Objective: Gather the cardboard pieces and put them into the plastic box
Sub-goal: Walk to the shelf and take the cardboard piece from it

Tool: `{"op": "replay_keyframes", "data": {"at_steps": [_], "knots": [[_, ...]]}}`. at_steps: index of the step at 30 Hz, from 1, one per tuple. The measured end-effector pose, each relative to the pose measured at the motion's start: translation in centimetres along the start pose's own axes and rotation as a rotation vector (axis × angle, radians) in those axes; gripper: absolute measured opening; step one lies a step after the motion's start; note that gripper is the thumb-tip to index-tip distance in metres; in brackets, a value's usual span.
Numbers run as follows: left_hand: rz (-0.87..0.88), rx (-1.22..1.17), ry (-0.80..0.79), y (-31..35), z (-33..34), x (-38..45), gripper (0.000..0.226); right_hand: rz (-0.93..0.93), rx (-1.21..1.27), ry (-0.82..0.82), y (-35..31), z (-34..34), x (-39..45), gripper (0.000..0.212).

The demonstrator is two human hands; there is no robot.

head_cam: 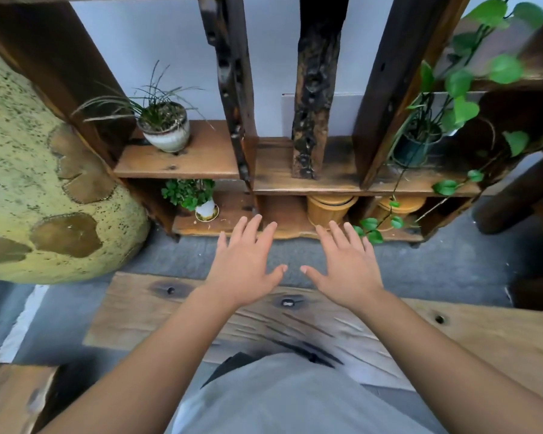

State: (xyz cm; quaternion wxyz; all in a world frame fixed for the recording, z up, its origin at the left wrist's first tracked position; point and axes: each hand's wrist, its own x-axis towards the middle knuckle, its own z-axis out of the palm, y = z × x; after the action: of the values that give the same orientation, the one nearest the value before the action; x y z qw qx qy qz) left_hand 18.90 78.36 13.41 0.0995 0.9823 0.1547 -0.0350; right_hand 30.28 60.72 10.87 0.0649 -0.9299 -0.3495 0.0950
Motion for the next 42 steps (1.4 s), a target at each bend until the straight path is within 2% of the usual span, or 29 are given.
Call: {"op": "replay_keyframes", "data": {"at_steps": [14,21,29,42], "knots": [[0.086,0.065,0.03,-6.4,-2.4,3.9,0.083,0.084,-0.005,0.038,-4.3,-0.3,4.4,0.088],[0.079,0.059,0.069,-7.2,-3.9,5.7,0.083,0.024,-0.033,0.061,-5.2,-1.8,5.9,0.087],[0.071,0.038,0.213,-4.6,-7.6,9.8,0.085,-0.041,-0.087,0.2,-3.2,-7.9,10.0,0.088],[0.119,0.079,0.493,-2.2,-19.1,17.3,0.084,-0.098,-0.153,0.507,-1.7,-20.1,16.0,0.085]]}}
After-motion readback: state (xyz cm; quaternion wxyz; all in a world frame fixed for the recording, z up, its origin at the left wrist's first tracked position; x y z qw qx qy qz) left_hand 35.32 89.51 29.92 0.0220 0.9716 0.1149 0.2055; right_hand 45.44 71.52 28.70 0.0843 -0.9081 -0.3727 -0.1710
